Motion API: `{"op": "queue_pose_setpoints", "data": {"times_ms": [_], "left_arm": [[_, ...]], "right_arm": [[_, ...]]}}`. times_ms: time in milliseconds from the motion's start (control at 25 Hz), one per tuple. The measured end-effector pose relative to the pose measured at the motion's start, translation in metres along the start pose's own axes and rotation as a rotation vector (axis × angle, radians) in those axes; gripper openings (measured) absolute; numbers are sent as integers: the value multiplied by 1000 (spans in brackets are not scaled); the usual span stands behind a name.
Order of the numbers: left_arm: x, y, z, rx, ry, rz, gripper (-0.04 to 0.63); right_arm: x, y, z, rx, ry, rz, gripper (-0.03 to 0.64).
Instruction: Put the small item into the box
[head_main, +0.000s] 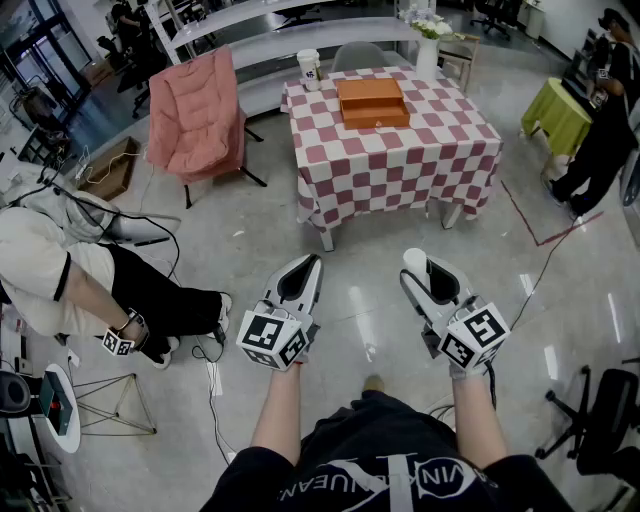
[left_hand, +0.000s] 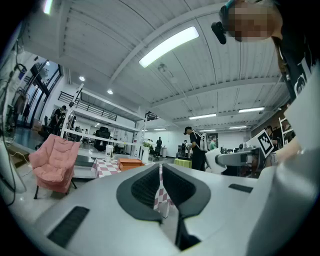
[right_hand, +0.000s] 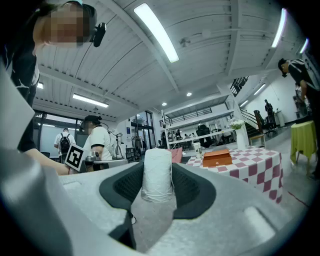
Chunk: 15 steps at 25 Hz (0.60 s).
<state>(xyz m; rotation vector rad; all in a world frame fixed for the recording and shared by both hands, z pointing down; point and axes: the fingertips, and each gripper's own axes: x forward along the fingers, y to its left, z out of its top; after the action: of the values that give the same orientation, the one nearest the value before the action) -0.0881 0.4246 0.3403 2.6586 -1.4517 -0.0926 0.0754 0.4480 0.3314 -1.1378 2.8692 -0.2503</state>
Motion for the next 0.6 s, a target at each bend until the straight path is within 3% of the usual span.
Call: {"op": "queue_pose_setpoints", "data": {"times_ms": [360,600], "left_arm": [[18,-13,-7,22,25,-3,23],[30,1,-20,-12,38,14,23]], "right_arm": [[0,-18,2,5,-10,14,172],[6,-32,-7,35,-4,3,172]]}}
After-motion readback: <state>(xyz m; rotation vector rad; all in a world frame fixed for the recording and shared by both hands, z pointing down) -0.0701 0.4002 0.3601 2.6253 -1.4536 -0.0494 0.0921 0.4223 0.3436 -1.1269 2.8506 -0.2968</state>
